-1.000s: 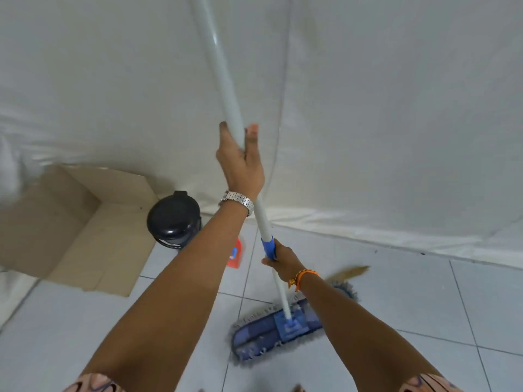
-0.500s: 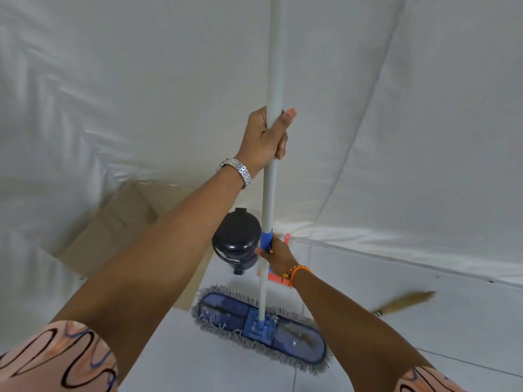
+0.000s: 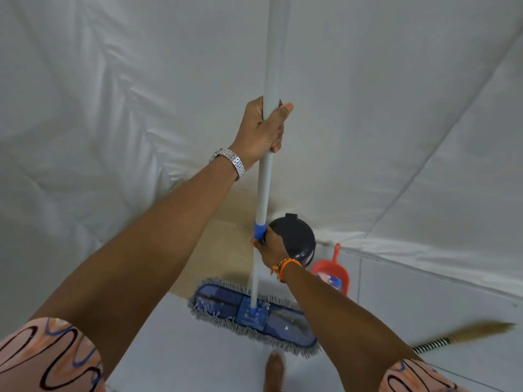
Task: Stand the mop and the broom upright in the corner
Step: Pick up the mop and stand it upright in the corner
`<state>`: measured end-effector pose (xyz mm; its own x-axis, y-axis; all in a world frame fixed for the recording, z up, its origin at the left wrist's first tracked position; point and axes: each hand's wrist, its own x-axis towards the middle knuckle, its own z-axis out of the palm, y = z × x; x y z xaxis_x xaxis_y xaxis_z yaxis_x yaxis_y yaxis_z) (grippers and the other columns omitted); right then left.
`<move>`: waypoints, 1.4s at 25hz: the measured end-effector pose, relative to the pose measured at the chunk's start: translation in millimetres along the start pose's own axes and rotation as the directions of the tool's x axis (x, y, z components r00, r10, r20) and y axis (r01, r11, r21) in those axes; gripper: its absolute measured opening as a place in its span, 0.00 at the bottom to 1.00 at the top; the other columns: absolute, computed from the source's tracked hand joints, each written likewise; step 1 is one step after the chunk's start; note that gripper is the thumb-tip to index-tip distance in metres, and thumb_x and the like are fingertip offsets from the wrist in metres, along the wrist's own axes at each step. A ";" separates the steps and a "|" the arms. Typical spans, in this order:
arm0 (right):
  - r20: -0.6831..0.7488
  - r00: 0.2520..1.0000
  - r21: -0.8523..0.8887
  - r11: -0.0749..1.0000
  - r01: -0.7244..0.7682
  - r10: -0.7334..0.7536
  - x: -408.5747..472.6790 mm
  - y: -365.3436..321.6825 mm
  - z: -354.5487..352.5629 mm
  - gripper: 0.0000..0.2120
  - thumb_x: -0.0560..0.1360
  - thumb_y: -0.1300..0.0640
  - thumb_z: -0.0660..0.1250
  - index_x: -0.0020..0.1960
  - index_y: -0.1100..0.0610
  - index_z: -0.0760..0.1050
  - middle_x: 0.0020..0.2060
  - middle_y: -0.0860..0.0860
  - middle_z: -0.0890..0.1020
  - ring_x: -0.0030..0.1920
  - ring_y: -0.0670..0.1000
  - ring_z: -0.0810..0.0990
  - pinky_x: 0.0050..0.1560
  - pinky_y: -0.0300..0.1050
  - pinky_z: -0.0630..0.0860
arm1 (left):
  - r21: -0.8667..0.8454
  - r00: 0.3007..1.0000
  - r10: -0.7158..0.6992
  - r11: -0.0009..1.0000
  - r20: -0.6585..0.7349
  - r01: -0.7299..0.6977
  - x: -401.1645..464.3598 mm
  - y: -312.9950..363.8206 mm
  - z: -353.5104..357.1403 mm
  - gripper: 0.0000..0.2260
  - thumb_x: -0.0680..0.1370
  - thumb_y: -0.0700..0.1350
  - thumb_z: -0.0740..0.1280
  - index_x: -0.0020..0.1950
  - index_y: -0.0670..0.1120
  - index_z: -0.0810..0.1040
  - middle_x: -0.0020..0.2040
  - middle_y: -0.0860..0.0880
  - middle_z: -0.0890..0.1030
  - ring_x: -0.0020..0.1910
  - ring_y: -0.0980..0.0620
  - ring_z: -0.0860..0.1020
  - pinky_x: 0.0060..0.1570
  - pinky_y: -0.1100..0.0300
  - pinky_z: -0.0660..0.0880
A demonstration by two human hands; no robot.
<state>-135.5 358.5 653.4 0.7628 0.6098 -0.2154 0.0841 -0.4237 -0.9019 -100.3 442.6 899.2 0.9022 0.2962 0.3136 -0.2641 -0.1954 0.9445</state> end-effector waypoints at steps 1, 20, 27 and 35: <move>0.004 1.000 -0.005 1.000 0.000 0.000 15.9 -5.8 16.8 0.15 0.78 0.59 0.65 0.62 0.66 0.70 0.45 0.60 0.76 0.45 0.55 0.73 0.48 0.48 0.72 | -0.002 1.000 -0.007 1.000 -0.012 0.007 6.0 -9.3 -20.3 0.15 0.81 0.44 0.66 0.35 0.48 0.67 0.23 0.52 0.64 0.19 0.52 0.62 0.24 0.62 0.66; -0.009 0.996 0.037 0.995 -0.092 0.092 380.4 -85.9 196.3 0.15 0.79 0.61 0.63 0.64 0.65 0.68 0.48 0.60 0.76 0.50 0.61 0.76 0.59 0.59 0.74 | 0.030 0.999 -0.026 0.999 -0.029 0.027 214.4 -211.6 -305.1 0.16 0.82 0.39 0.64 0.34 0.48 0.68 0.23 0.50 0.67 0.19 0.51 0.65 0.23 0.61 0.67; -0.084 0.979 0.038 0.982 -0.184 0.186 476.7 -64.1 222.7 0.14 0.78 0.64 0.64 0.63 0.66 0.70 0.54 0.63 0.78 0.54 0.61 0.76 0.54 0.48 0.72 | -0.009 0.998 -0.049 0.999 0.036 0.050 273.5 -288.5 -343.4 0.16 0.81 0.39 0.65 0.35 0.48 0.68 0.23 0.53 0.68 0.19 0.54 0.66 0.23 0.61 0.67; -0.134 0.956 -0.012 0.965 -0.263 0.260 524.5 -24.8 229.4 0.15 0.78 0.61 0.64 0.63 0.64 0.71 0.56 0.63 0.80 0.55 0.61 0.78 0.56 0.50 0.73 | 0.013 0.998 -0.014 1.000 0.053 0.013 299.7 -342.6 -343.6 0.14 0.82 0.42 0.65 0.37 0.45 0.68 0.24 0.52 0.68 0.19 0.54 0.67 0.22 0.60 0.68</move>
<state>115.5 842.5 476.9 0.8372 0.3835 -0.3899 -0.1123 -0.5771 -0.8089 143.4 919.5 703.3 0.9227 0.2486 0.2946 -0.2475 -0.2038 0.9472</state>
